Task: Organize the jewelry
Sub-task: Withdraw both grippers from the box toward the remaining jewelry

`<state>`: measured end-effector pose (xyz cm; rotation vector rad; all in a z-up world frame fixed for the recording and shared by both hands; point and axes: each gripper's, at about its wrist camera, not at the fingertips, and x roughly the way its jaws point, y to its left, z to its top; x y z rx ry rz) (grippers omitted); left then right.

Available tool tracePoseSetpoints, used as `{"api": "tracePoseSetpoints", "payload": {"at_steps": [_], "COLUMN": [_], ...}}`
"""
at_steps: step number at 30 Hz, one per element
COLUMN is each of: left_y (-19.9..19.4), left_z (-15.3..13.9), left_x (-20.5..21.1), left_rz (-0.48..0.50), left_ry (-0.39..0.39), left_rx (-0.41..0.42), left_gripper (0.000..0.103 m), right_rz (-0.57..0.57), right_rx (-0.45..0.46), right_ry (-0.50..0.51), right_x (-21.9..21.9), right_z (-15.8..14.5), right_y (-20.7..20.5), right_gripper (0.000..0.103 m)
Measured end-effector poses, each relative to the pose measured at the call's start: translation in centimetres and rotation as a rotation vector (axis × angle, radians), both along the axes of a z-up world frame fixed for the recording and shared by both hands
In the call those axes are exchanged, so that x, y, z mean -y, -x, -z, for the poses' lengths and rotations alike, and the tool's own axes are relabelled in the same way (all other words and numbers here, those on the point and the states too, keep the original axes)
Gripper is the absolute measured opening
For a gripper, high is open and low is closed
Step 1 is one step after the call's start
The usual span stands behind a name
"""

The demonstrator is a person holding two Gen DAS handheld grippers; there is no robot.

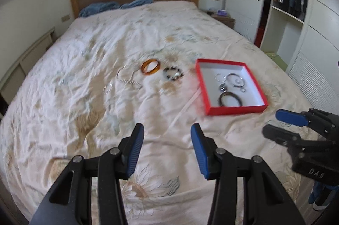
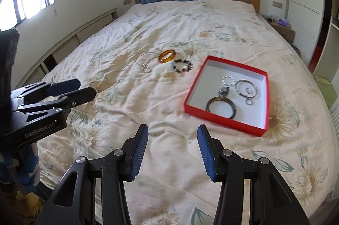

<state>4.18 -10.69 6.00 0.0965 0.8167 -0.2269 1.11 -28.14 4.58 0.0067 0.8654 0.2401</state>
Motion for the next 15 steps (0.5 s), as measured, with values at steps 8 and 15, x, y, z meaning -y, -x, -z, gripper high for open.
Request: {"api": "tracePoseSetpoints", "payload": {"at_steps": [8, 15], "left_y": [-3.1, -7.3], "left_z": [3.7, 6.7], "left_x": [-4.7, -7.7], "left_rz": [-0.119, -0.198], "left_ry": [0.050, 0.063], "left_rx": [-0.090, -0.120], "left_gripper": [0.044, 0.044], "right_rz": [-0.039, -0.090], "right_rx": [-0.047, -0.075], "right_ry": [-0.021, -0.036], "right_x": [-1.7, -4.1], "right_z": [2.2, 4.1], "right_y": [-2.8, -7.7], "right_gripper": [0.048, 0.044]}}
